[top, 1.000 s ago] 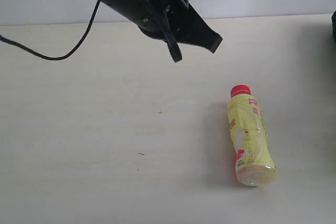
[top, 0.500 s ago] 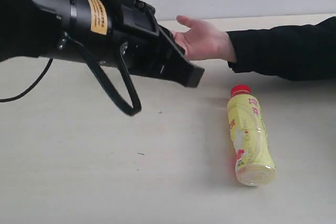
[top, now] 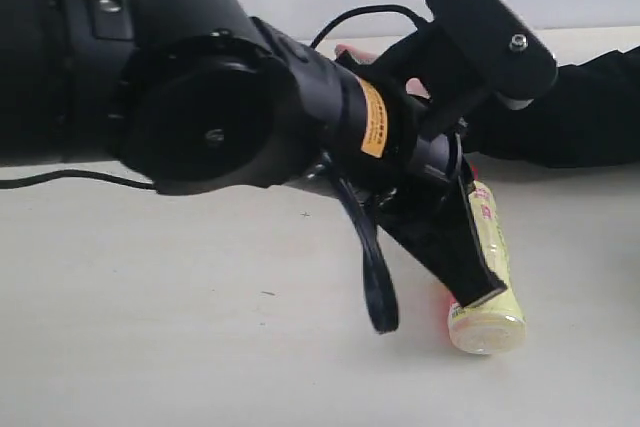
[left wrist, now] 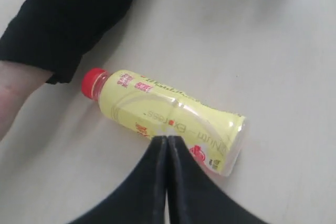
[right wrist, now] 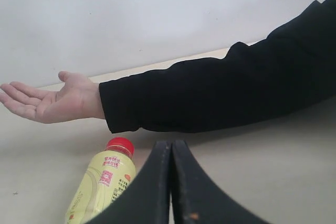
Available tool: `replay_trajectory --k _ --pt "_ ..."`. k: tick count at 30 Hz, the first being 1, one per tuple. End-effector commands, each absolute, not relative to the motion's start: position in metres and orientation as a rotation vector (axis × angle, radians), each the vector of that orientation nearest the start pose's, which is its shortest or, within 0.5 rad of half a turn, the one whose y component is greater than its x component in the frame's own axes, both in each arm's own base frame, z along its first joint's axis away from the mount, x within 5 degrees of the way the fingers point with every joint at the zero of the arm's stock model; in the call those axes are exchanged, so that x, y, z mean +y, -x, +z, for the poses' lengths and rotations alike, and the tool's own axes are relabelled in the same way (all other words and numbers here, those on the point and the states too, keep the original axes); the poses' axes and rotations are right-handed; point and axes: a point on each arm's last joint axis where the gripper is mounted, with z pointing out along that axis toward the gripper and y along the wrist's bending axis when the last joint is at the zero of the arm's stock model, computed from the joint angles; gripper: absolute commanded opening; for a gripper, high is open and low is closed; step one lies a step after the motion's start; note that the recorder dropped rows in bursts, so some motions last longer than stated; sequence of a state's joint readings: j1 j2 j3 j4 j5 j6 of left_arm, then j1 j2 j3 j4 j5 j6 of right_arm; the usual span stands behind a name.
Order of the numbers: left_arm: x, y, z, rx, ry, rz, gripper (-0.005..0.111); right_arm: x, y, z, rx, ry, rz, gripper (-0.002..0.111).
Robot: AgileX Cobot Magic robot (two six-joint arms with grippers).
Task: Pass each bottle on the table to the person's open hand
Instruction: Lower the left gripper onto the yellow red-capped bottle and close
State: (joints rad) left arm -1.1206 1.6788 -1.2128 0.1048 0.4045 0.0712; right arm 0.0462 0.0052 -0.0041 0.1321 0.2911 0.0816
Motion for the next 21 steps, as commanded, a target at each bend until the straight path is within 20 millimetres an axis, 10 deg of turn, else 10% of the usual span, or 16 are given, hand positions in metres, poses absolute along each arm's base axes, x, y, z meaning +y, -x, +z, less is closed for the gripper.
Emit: replay_trajectory --k 1,6,13,21 --pt "-0.358 -0.175 0.255 2.232 -1.009 -0.602 0.000 0.006 -0.054 0.188 1.767 -0.115 0.216 0.000" --pt "-0.377 -0.188 0.221 2.403 -0.803 -0.643 0.010 0.006 -0.054 0.188 1.767 -0.115 0.216 0.000" --pt "-0.393 -0.196 0.221 2.483 -0.610 -0.713 0.095 0.006 -0.054 0.188 1.767 -0.115 0.216 0.000" --pt "-0.409 -0.203 0.195 2.580 -0.451 -0.730 0.095 0.006 -0.054 0.188 1.767 -0.115 0.216 0.000"
